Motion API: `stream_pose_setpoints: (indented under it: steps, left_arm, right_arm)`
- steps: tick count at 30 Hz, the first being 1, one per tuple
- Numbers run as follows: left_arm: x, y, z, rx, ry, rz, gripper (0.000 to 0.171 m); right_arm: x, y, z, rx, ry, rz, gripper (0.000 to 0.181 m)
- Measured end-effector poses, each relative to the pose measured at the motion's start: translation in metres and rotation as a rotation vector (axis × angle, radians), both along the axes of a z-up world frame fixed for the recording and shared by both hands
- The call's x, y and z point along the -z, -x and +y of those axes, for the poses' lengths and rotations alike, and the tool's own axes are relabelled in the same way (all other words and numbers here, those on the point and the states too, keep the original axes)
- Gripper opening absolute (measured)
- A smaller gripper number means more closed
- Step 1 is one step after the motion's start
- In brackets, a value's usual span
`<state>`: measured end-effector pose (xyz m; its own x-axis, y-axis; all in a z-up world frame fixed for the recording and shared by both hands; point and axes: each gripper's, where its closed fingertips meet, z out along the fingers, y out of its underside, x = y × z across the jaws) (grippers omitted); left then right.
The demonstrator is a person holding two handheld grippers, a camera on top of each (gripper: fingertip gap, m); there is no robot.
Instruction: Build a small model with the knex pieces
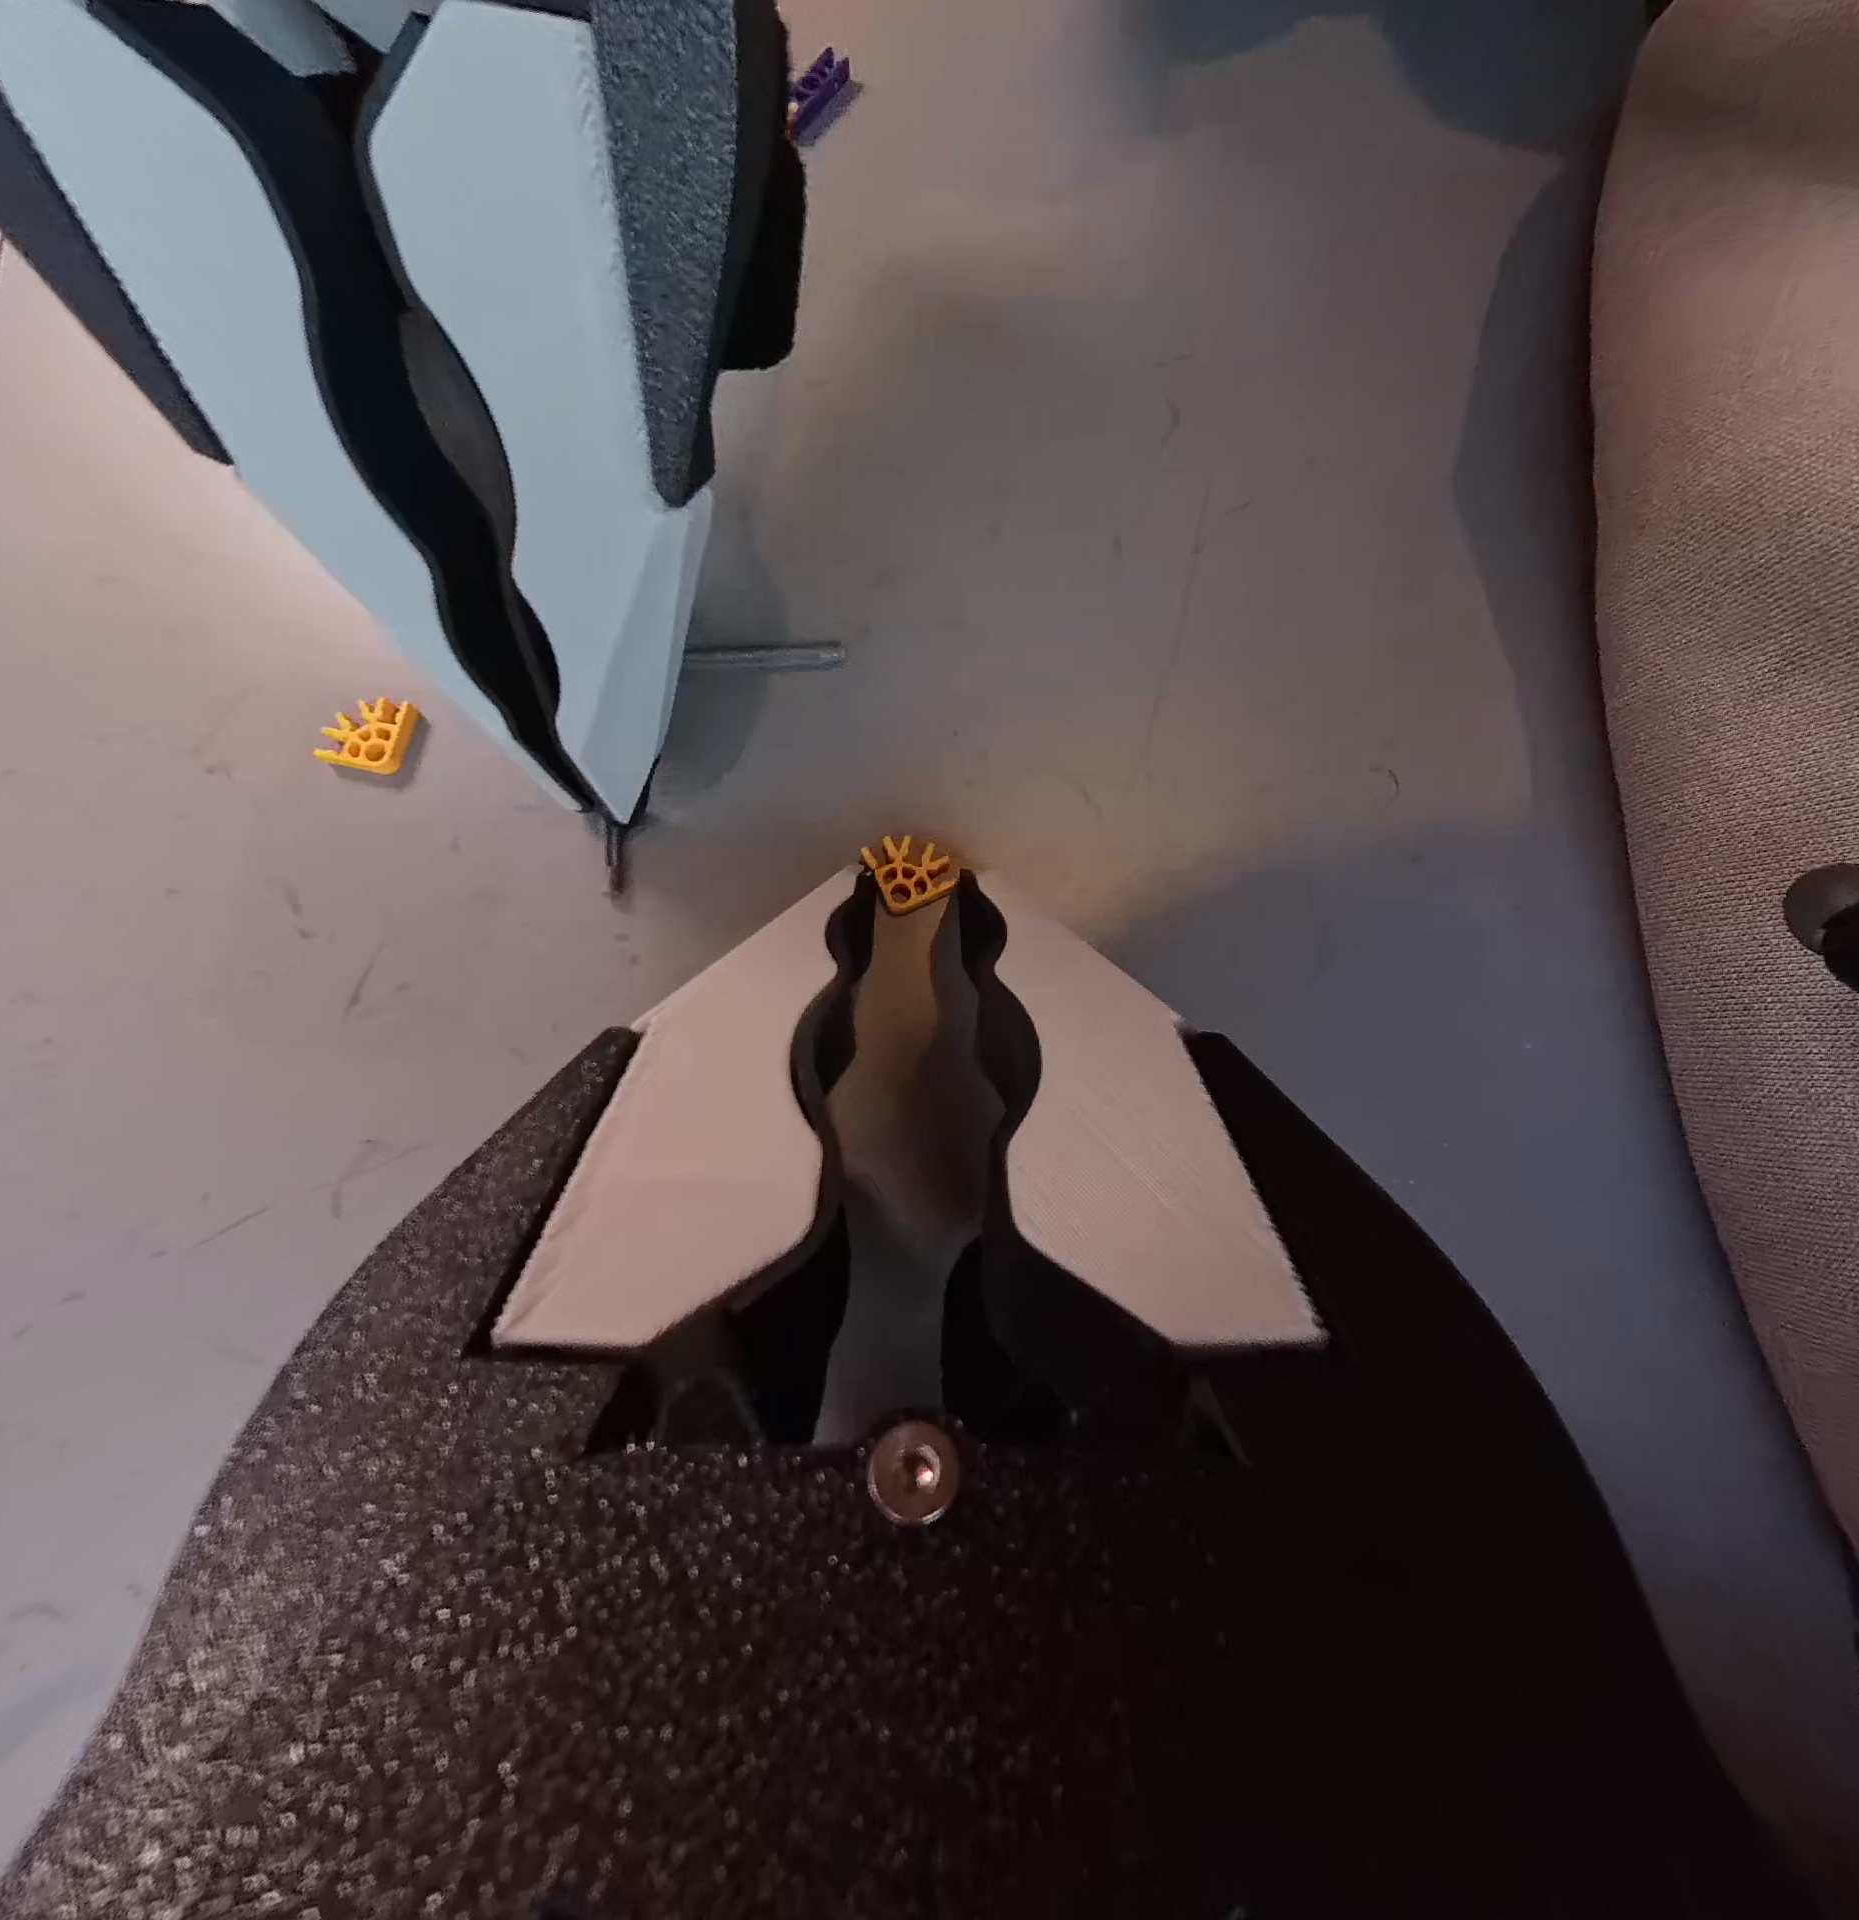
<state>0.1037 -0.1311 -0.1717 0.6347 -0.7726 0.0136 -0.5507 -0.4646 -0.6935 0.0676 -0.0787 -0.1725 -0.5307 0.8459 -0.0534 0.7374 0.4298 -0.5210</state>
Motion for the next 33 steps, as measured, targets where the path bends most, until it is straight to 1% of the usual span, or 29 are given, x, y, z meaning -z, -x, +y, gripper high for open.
stream_pose_setpoints:
  steps: [4,9,13,18,25,28,33]
  left_arm:
    - [0.000,0.015,0.007,-0.070,-0.011,0.015,0.015]
    - [-0.009,0.032,0.016,-0.153,-0.032,-0.030,0.015]
    - [-0.006,0.039,0.020,-0.190,-0.023,-0.037,0.015]
    - [0.000,0.035,0.019,-0.175,-0.007,-0.034,0.015]
    - [0.000,0.034,0.019,-0.153,-0.011,-0.044,0.015]
    - [0.000,0.033,0.018,-0.113,-0.011,-0.053,0.015]
    - [0.000,0.032,0.013,0.007,0.004,-0.071,0.016]
  right_arm:
    - [0.000,0.000,0.000,0.055,0.026,-0.008,0.002]
    - [0.000,-0.001,-0.001,0.034,0.029,0.013,0.002]
    - [-0.002,-0.003,-0.004,0.012,0.056,0.031,0.002]
    - [-0.008,-0.002,-0.011,-0.044,0.057,0.083,0.002]
    - [-0.003,-0.005,-0.019,-0.164,0.005,0.091,0.002]
    - [-0.003,-0.006,-0.019,-0.204,-0.019,0.083,0.002]
    - [0.000,-0.008,-0.017,-0.253,-0.042,0.058,0.002]
